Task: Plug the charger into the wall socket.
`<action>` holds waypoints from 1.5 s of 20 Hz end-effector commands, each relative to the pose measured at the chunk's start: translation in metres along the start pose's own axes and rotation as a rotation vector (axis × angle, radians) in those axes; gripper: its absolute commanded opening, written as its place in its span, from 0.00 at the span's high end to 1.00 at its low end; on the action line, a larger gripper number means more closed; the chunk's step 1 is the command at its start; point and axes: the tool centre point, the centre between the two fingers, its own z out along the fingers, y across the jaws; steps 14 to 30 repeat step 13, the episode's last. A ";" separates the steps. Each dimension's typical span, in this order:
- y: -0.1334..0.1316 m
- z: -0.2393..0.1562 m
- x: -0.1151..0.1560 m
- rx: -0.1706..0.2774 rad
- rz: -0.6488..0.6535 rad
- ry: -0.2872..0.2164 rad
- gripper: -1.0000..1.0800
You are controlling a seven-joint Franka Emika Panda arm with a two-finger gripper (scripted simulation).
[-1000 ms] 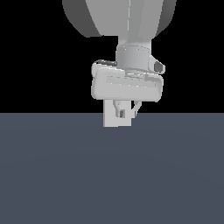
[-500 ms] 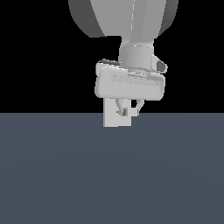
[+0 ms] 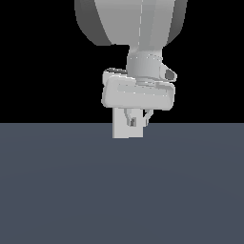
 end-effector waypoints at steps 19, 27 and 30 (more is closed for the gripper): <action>0.000 0.007 0.033 0.000 -0.001 0.001 1.00; 0.000 0.007 0.033 0.000 -0.001 0.001 1.00; 0.000 0.007 0.033 0.000 -0.001 0.001 1.00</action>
